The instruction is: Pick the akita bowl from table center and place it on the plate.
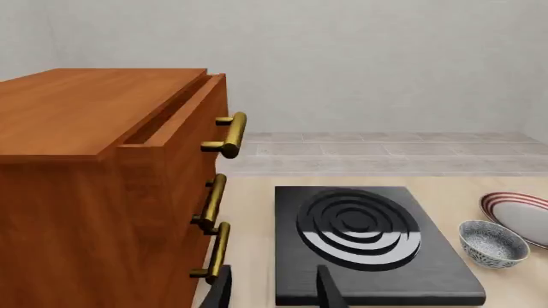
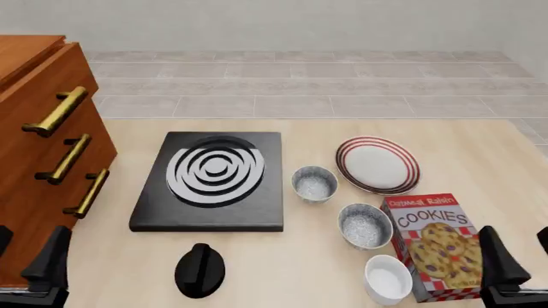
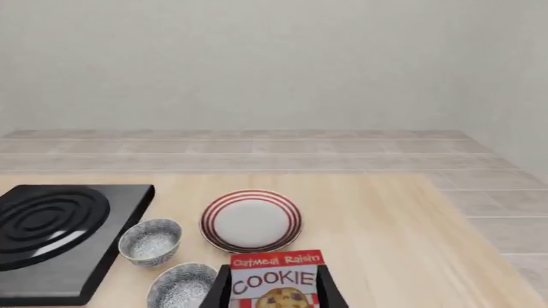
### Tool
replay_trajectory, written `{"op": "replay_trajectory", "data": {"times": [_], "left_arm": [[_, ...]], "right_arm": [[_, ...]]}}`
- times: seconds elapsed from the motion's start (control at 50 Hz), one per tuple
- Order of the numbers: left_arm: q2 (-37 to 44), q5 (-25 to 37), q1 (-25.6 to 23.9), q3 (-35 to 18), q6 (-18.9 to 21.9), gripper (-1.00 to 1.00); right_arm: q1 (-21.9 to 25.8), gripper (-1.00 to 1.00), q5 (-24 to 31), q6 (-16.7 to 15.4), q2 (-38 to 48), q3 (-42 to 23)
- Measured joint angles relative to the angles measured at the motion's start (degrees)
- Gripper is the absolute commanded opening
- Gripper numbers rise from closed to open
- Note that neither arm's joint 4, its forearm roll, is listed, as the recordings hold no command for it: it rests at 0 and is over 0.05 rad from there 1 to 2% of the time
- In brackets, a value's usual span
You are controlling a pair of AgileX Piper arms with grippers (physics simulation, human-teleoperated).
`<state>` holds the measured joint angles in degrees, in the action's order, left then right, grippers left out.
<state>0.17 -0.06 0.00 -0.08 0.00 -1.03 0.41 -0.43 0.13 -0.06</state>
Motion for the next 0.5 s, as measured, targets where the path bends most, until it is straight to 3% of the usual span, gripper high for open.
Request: {"op": "replay_trajectory", "data": {"times": [0.2,0.5], "left_arm": [[0.15,-0.04,0.0,-0.09,0.0,1.0],[0.36,-0.23,0.01,-0.1,0.01,1.0]], "right_arm": [[0.49,1.0,0.83,-0.74,0.33,-1.06],[2.42,1.0,5.3,-3.82,3.7,-8.7]]}}
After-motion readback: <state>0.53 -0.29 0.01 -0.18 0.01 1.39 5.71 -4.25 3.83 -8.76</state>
